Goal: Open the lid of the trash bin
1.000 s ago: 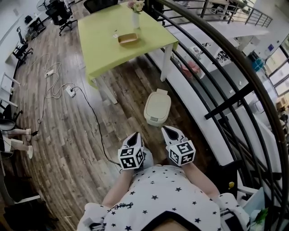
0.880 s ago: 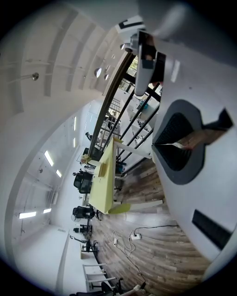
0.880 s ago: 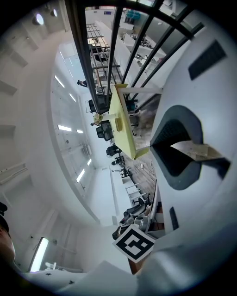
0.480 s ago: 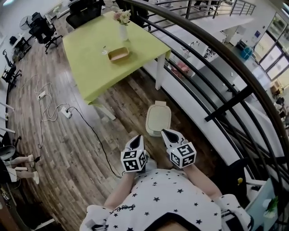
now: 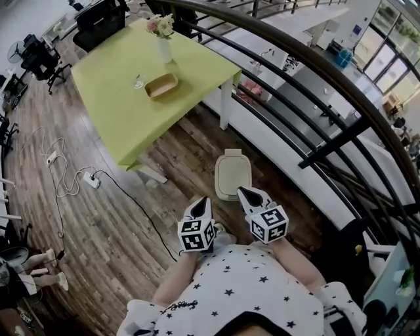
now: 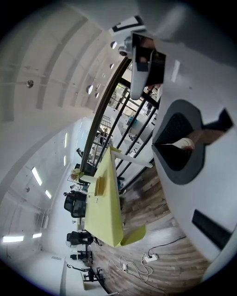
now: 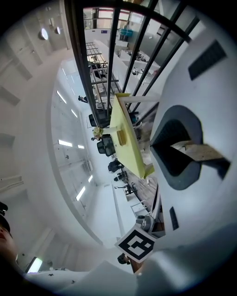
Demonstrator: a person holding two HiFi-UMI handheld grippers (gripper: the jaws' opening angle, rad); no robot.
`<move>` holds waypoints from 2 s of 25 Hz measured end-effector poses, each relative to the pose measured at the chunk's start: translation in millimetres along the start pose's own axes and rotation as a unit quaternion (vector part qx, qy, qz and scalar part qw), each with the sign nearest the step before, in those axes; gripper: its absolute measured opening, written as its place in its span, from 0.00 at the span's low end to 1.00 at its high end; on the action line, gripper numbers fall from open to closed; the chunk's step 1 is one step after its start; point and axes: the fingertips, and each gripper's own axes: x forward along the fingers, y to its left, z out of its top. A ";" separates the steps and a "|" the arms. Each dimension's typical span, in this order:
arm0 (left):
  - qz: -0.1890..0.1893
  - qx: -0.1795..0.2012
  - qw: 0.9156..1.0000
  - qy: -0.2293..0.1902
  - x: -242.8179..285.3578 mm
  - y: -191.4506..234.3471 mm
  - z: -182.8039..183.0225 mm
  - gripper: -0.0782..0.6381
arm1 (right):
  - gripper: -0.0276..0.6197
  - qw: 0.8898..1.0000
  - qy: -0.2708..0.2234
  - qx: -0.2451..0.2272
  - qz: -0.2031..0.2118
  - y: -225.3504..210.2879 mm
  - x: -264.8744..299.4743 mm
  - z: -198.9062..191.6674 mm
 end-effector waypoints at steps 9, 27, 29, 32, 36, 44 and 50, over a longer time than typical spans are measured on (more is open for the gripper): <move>-0.027 0.018 0.999 0.028 26.5 26.3 6.2 0.13 | 0.03 0.999 0.018 0.013 -0.033 -5.0 28.5 -9.2; -0.030 0.006 0.997 0.073 91.3 32.6 -20.6 0.13 | 0.03 0.996 0.087 0.020 -0.026 -60.9 83.3 -74.3; -0.031 0.006 0.996 0.081 97.4 34.3 -29.4 0.13 | 0.03 0.995 0.095 0.024 -0.025 -65.5 89.8 -87.3; -0.032 0.006 0.995 0.092 105.2 35.5 -43.0 0.13 | 0.03 0.993 0.110 0.031 -0.026 -72.1 95.6 -109.8; -0.029 0.005 0.994 0.107 114.4 40.6 -61.7 0.13 | 0.03 0.991 0.129 0.037 -0.026 -79.7 102.4 -141.2; -0.024 -0.003 0.993 0.117 140.6 48.6 -91.6 0.13 | 0.03 0.983 0.174 0.040 -0.031 -105.4 118.0 -208.0; -0.017 -0.011 0.992 0.126 156.8 62.6 -116.5 0.13 | 0.03 0.977 0.208 0.041 -0.033 -116.7 134.9 -260.5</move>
